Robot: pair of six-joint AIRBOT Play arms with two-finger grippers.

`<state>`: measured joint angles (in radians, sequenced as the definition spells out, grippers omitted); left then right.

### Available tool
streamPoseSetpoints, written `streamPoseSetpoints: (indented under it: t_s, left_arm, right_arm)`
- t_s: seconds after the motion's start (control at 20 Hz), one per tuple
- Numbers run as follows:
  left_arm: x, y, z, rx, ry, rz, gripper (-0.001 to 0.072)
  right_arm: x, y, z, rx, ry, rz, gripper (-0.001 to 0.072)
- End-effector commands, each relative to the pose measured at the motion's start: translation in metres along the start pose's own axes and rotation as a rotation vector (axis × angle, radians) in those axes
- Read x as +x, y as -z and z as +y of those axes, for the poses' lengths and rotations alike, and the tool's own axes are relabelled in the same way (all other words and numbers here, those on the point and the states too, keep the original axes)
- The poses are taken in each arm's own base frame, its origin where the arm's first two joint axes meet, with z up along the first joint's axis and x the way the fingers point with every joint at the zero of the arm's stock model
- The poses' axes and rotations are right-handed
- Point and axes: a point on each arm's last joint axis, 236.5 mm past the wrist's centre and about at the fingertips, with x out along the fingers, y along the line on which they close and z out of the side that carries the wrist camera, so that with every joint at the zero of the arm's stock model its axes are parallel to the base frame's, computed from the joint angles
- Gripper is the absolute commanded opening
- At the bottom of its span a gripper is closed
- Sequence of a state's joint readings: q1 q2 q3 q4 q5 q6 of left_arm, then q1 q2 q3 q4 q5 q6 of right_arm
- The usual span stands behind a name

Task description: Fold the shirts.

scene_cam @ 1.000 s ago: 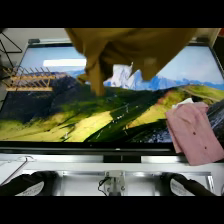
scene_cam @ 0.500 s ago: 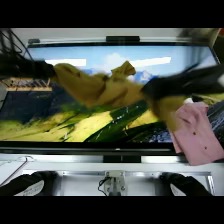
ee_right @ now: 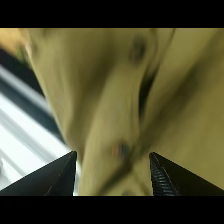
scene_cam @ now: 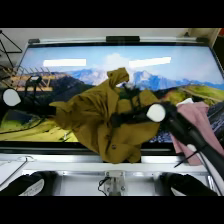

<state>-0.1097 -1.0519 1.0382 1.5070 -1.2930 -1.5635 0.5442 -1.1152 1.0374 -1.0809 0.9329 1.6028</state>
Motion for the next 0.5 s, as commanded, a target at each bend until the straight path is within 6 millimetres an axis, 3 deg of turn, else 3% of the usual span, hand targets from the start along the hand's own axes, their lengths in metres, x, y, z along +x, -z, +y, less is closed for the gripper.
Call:
streamPoseSetpoints:
  t_s: [0.0,0.05,0.1,0.15,0.2,0.25,0.35,0.45]
  left_arm:
    - [-0.012,0.007,0.003,-0.002,-0.005,-0.038,0.0038]
    - [-0.019,0.006,-0.001,-0.003,0.009,-0.06,0.0038]
    - [-0.026,0.006,-0.006,-0.006,0.03,-0.082,0.0038]
    - [-0.033,0.005,-0.01,-0.009,0.047,-0.104,0.0038]
    - [-0.039,0.005,-0.015,-0.011,0.066,-0.125,0.0038]
    - [-0.045,0.005,-0.018,-0.014,0.077,-0.142,0.0038]
    - [-0.055,0.005,-0.022,-0.021,0.092,-0.174,0.0038]
    - [-0.065,0.007,-0.023,-0.018,0.096,-0.201,0.0038]
  right_arm:
    - [-0.073,-0.133,-0.032,0.033,0.048,-0.414,0.0574]
    - [-0.084,-0.159,-0.047,0.039,0.072,-0.472,0.0574]
    - [-0.079,-0.173,-0.061,0.046,0.089,-0.465,0.0575]
    - [-0.058,-0.174,-0.072,0.041,0.099,-0.406,0.0578]
    - [-0.03,-0.168,-0.078,0.045,0.089,-0.329,0.0639]
    - [0.005,-0.154,-0.08,0.072,0.063,-0.228,0.0641]
    - [0.066,-0.119,-0.07,0.096,-0.009,-0.051,0.0641]
    - [0.112,-0.089,-0.052,0.121,-0.083,0.058,0.0641]
